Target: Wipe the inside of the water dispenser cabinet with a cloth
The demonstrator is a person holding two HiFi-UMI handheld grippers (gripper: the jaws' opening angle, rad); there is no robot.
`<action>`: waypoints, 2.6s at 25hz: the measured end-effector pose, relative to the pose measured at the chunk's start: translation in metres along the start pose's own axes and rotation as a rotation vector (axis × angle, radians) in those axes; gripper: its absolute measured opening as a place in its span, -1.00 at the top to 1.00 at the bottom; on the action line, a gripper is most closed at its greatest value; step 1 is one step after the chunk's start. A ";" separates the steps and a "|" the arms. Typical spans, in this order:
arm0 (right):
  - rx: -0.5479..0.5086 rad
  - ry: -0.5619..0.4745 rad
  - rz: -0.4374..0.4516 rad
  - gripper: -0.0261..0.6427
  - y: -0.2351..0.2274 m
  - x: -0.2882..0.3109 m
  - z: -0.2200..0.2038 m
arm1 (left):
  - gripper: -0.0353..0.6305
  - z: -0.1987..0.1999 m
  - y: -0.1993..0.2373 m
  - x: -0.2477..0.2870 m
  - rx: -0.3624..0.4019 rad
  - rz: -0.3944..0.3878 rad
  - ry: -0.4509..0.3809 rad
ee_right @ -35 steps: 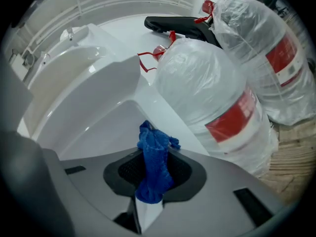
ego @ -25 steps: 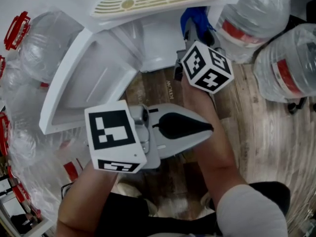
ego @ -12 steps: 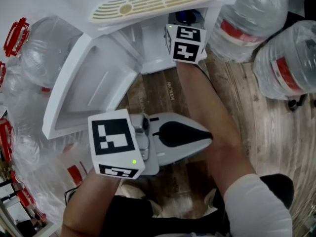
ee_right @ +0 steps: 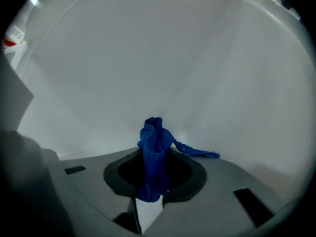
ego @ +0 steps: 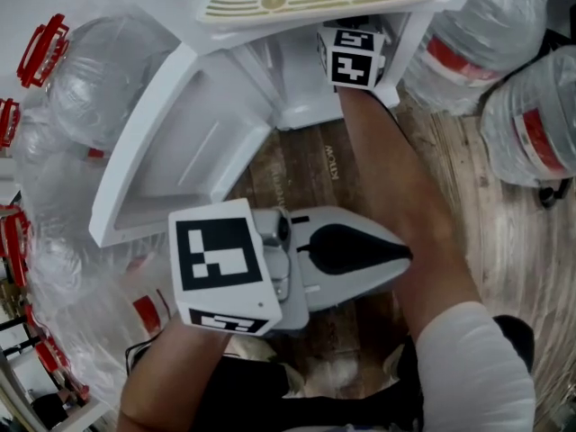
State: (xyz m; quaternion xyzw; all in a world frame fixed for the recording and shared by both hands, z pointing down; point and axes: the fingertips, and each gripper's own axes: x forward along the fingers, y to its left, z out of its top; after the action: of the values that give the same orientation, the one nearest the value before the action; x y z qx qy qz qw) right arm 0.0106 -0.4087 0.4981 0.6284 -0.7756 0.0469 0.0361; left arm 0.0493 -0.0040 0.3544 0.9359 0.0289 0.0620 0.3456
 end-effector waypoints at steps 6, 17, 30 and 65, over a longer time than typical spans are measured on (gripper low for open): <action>0.012 0.124 -0.013 0.67 -0.008 -0.002 -0.061 | 0.88 -0.004 0.003 0.002 -0.004 0.014 0.007; 0.067 0.063 0.043 0.67 -0.002 -0.015 -0.042 | 0.88 -0.011 0.010 0.005 -0.020 0.009 0.022; -0.018 -0.080 0.118 0.70 0.027 -0.004 0.018 | 0.88 -0.012 0.010 0.010 -0.021 0.024 0.029; -0.048 0.125 0.223 0.70 0.055 0.007 -0.069 | 0.88 -0.015 0.008 -0.002 -0.035 0.033 0.020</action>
State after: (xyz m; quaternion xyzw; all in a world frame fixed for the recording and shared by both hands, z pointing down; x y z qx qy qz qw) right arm -0.0453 -0.3959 0.5661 0.5329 -0.8379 0.0709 0.0940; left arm 0.0449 -0.0006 0.3701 0.9293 0.0156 0.0776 0.3607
